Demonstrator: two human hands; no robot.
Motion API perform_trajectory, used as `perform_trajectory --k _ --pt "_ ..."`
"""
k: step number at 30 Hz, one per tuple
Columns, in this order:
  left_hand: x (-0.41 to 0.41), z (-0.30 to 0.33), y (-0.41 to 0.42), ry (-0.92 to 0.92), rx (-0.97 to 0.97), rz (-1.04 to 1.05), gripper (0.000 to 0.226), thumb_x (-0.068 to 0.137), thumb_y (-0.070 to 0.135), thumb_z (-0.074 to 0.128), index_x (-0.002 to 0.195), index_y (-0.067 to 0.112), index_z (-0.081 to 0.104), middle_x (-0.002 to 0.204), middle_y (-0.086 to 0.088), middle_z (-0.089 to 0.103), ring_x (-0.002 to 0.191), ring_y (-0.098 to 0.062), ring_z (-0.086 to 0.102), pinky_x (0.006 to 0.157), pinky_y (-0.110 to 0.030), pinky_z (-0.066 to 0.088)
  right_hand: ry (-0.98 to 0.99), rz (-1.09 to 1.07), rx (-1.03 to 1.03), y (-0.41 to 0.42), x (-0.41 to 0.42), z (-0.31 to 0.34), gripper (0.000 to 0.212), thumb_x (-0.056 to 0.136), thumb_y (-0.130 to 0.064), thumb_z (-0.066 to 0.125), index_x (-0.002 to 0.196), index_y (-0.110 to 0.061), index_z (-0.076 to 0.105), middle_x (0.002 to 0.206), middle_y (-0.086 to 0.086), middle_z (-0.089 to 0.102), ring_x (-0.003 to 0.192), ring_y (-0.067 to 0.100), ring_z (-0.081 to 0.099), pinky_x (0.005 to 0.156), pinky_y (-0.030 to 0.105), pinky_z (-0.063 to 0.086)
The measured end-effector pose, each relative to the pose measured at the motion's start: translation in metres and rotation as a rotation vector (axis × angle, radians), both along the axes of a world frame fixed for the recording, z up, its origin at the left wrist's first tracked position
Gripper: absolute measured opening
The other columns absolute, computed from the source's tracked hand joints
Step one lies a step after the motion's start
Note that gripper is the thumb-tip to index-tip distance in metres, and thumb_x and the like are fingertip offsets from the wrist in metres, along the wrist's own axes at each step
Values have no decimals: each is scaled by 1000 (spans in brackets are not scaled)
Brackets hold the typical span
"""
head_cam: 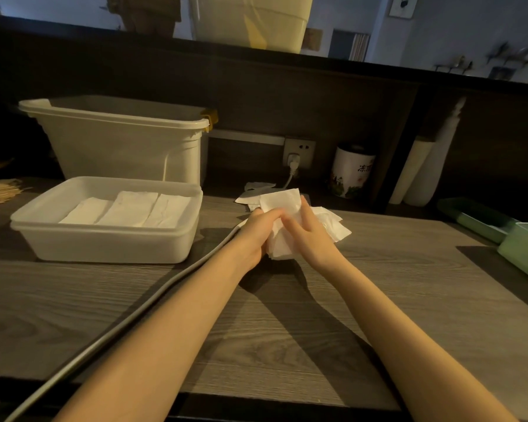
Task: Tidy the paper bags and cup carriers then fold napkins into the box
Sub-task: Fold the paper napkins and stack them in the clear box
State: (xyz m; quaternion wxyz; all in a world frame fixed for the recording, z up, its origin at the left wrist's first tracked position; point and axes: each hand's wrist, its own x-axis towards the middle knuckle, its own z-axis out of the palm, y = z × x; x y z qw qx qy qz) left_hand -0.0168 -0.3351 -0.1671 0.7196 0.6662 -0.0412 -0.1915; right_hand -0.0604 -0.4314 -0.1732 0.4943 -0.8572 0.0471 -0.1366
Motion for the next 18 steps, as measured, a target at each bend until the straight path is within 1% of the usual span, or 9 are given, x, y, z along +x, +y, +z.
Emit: perform_trajectory --k 2,4,6,7,8,10,13,16,18 --pt "1 1 2 -5 19 6 42 93 20 51 132 15 37 117 -10 51 109 -29 53 95 -47 47 -7 25 -56 -1 -1 1 73 97 -41 42 152 -20 -1 158 2 13 140 22 25 110 36 29" --pt "3 3 4 -14 27 5 43 93 14 50 134 11 36 120 -12 52 110 -29 53 96 -47 47 1 22 -39 -5 -1 4 67 99 -38 39 152 -21 3 158 1 14 139 21 26 105 31 31" --pt "4 6 5 -32 -1 7 42 94 10 49 135 9 38 118 -10 54 108 -26 54 93 -43 48 -30 -49 1 -15 1 5 56 99 -34 40 150 -21 19 153 1 26 133 21 36 95 28 37" --pt "5 7 6 -35 -16 13 40 95 9 48 133 9 39 119 -9 54 108 -26 54 91 -41 48 -66 -119 -38 -22 2 5 49 99 -31 43 145 -20 30 148 3 34 129 20 41 93 28 40" --pt "6 8 7 -28 -27 25 38 95 9 48 133 9 40 122 -10 54 110 -26 54 90 -40 47 -102 -200 -127 -31 3 4 43 98 -27 46 140 -19 40 143 4 40 124 19 46 92 28 42" --pt "8 9 10 -3 -48 52 37 96 11 48 132 9 42 128 -11 53 115 -28 54 89 -41 47 -133 -319 -319 -49 5 -1 34 95 -22 53 129 -17 52 131 5 48 114 18 51 88 27 43" --pt "10 10 14 13 -62 82 35 95 14 49 130 9 44 127 -11 55 114 -28 55 83 -40 48 -52 -339 -504 -64 5 -8 31 90 -32 59 119 -20 58 118 1 54 106 18 53 83 31 47" --pt "13 11 18 15 -71 114 37 95 16 51 131 10 43 126 -10 55 113 -28 55 82 -39 49 18 -270 -646 -59 6 -11 39 85 -47 61 117 -24 59 118 -1 55 105 16 53 84 33 48" --pt "15 12 21 19 -75 123 39 94 17 52 132 11 42 126 -10 55 113 -27 56 82 -39 49 40 -261 -718 -54 6 -12 44 83 -50 62 118 -24 58 121 -1 54 106 17 53 86 35 49"
